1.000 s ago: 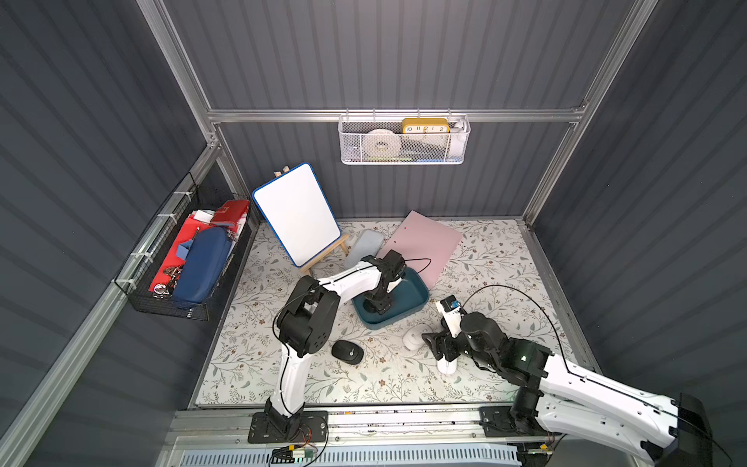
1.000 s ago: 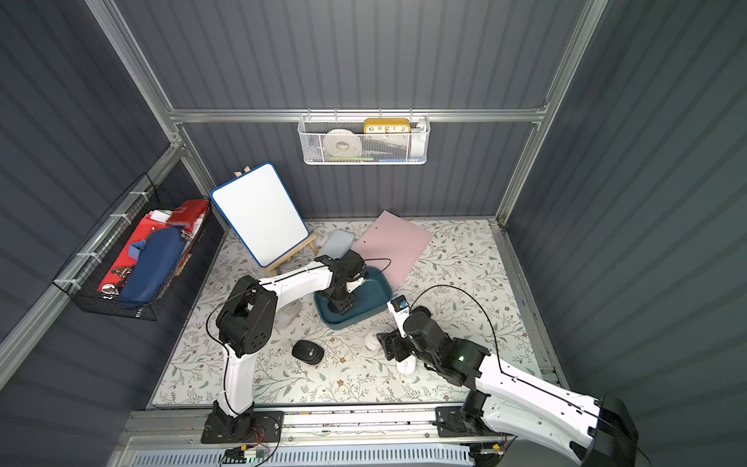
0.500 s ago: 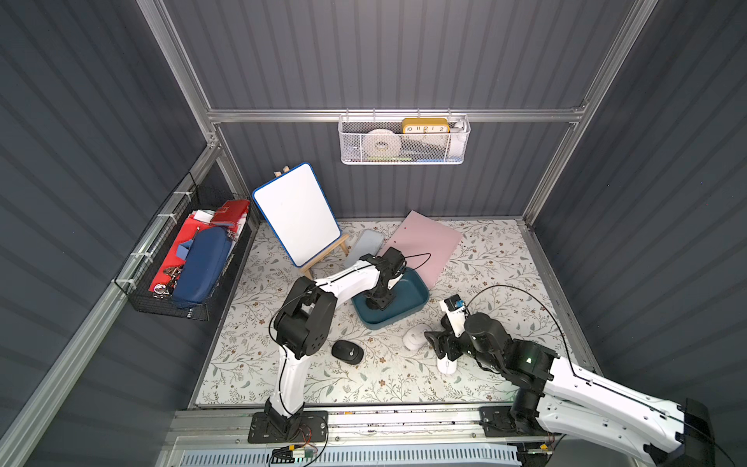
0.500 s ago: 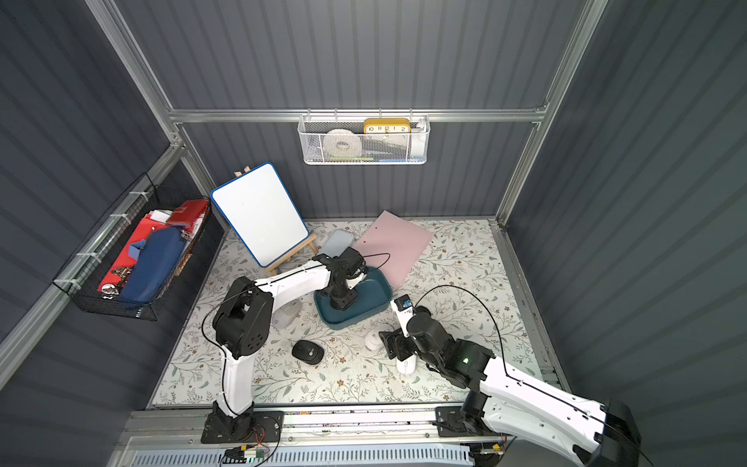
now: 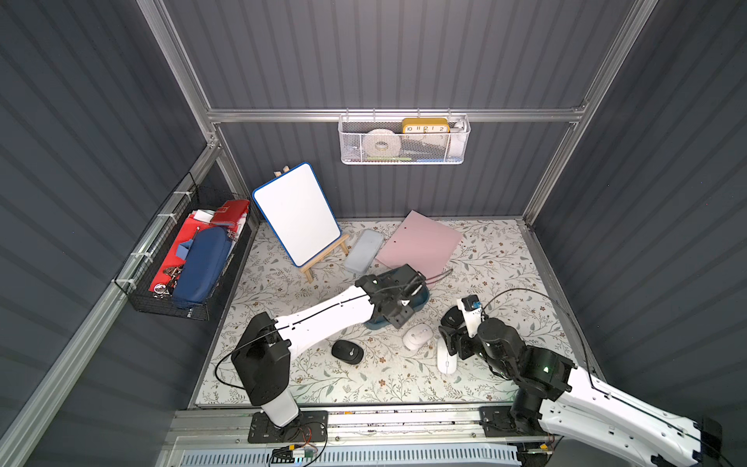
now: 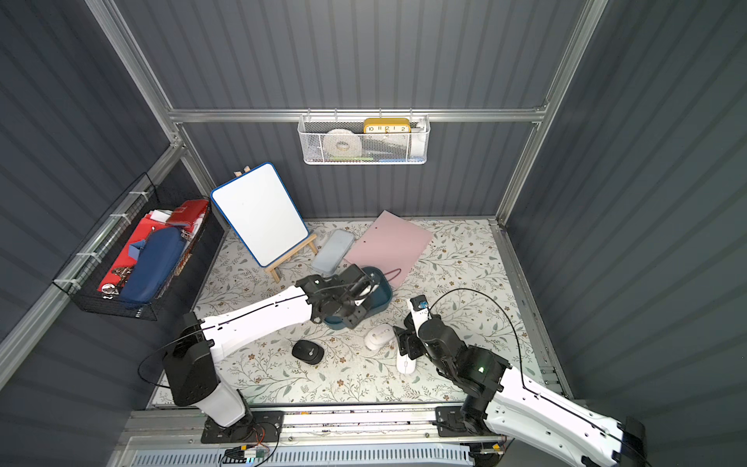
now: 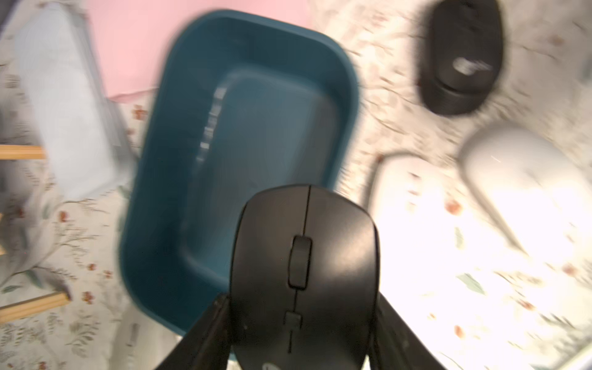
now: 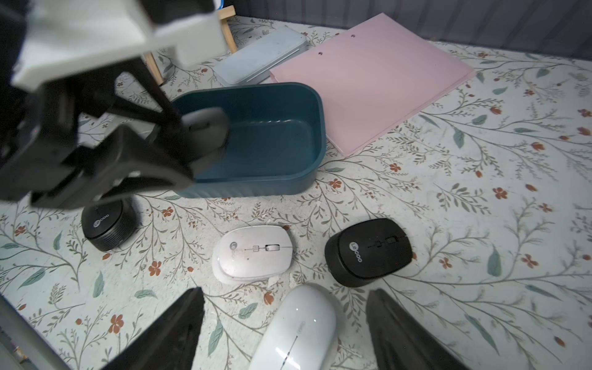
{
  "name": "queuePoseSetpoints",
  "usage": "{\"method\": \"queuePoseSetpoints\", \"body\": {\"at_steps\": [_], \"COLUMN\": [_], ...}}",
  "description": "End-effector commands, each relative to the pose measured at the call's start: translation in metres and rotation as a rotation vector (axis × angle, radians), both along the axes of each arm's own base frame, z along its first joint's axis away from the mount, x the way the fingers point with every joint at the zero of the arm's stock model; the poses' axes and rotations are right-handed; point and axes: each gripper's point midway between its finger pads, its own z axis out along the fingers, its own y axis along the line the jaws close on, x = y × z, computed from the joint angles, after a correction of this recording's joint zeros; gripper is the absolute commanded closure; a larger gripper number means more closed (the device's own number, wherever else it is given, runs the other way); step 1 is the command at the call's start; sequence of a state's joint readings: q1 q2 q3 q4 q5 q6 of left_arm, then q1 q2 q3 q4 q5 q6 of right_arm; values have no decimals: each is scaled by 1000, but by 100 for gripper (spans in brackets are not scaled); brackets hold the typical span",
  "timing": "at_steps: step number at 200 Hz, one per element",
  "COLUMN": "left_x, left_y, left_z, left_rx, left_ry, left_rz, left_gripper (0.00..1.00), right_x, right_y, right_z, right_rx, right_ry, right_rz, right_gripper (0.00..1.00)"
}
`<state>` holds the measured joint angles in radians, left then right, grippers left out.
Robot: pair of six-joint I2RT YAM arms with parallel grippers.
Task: Take out the mouse from the storage box
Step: Pick up the mouse from the storage box, then place the mouse at the center of the board.
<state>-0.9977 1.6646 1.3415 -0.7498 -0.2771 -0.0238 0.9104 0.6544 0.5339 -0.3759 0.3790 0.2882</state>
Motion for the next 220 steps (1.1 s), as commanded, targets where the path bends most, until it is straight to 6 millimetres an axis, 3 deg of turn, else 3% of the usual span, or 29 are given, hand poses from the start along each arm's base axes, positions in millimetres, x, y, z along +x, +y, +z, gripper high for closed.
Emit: {"method": "queuePoseSetpoints", "body": {"at_steps": [1, 21, 46, 131, 178, 220], "left_x": [-35, -72, -92, -105, -107, -107], "left_y": [15, 8, 8, 22, 23, 24], "left_z": [-18, -29, -38, -79, -84, -77], "left_rx": [59, 63, 61, 70, 87, 73], "left_ry": [82, 144, 184, 227, 243, 237], "left_rz": [67, 22, 35, 130, 137, 134], "left_gripper": [53, 53, 53, 51, 27, 17], "right_x": [4, 5, 5, 6, 7, 6], "right_y": [-18, -24, -25, -27, -32, -34], "right_z": [2, 6, 7, 12, 18, 20], "right_rx": [-19, -15, -13, -7, -2, 17], "right_ry": [-29, -47, -52, -61, -73, -75], "right_rz": [-86, -111, -117, -131, -156, -163], "right_gripper": [16, 16, 16, 16, 16, 16]}}
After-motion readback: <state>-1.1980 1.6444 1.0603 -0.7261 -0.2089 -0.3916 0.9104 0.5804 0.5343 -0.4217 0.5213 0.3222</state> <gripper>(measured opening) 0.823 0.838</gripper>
